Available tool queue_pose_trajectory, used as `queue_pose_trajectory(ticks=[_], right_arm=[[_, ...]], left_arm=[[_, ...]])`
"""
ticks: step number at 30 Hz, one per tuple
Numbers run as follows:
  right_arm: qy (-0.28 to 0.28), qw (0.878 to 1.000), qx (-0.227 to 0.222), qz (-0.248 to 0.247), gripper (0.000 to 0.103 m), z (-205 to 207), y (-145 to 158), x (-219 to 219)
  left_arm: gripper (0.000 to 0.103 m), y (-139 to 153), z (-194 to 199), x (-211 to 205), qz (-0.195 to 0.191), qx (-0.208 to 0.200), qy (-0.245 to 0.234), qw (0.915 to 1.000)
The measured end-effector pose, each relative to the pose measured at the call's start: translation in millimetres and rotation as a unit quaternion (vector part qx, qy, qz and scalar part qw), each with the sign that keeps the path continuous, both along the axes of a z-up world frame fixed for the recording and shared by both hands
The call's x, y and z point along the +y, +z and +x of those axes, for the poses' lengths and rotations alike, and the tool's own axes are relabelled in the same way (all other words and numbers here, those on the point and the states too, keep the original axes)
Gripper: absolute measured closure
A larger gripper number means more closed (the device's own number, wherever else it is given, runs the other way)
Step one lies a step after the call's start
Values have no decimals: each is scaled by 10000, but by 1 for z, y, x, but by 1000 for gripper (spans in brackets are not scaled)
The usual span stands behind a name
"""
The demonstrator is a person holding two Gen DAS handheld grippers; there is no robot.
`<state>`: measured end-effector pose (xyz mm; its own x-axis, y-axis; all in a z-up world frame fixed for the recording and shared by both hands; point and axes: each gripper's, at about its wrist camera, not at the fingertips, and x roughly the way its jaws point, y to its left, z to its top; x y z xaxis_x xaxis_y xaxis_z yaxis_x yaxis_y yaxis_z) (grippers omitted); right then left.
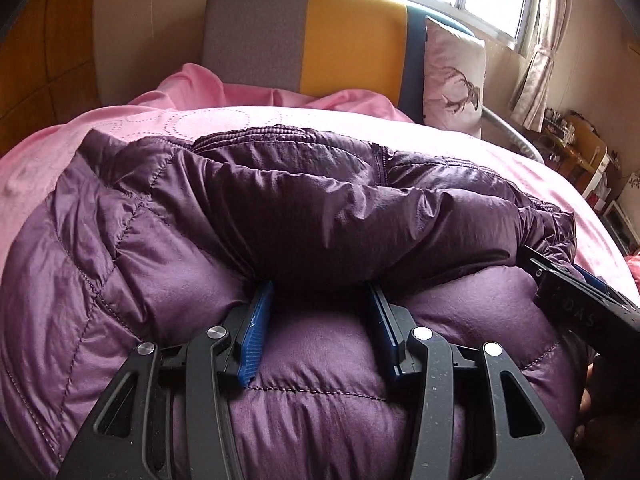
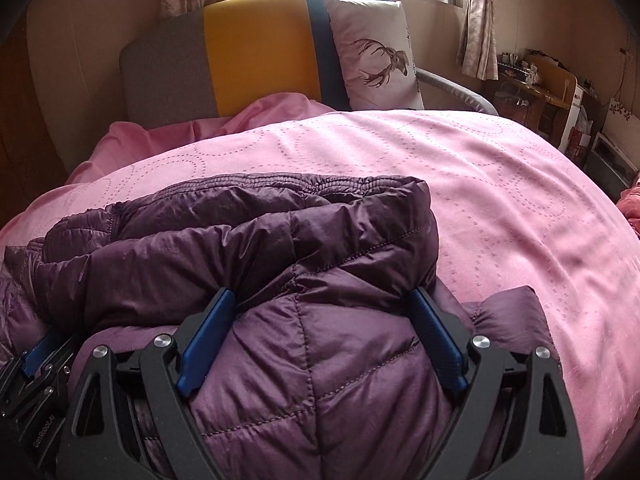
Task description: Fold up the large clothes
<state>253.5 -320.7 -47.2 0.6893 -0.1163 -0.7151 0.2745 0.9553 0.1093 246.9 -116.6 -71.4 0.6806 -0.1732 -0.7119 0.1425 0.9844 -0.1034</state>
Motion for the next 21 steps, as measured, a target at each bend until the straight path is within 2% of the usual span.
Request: queue_pose_trajectory(ticks=[3,6,11,13,17,19,21], right_arm=[[-2,9999,-91,127,15,-11,13,-7],[31,9994,-323,109,15,-36,32,-7],[244,9984,-444,-255,15,-75,38,-1],[173,9988,-365,-277,15,-86,28,-5],[199,9993,-259,189,13,-92,1,-19],[219,9987,-232,399,11,-90,-10,-24],[219,9986,-254,404,10,-91,-14,-24]], left_arm=[[57,19,-12,9,-199,-17,-21,9998],[55,39,-31,15,-381,-362,-69,9986],[55,52,-25,-6,-391,-357,-378,9979],[55,48,-18,-20,-299,-258,-489,9980],[54,20,1,-34,-92,120,-551,9984],[54,10,1,-33,-104,155,-569,9982],[54,10,2,-32,-125,224,-562,9981]])
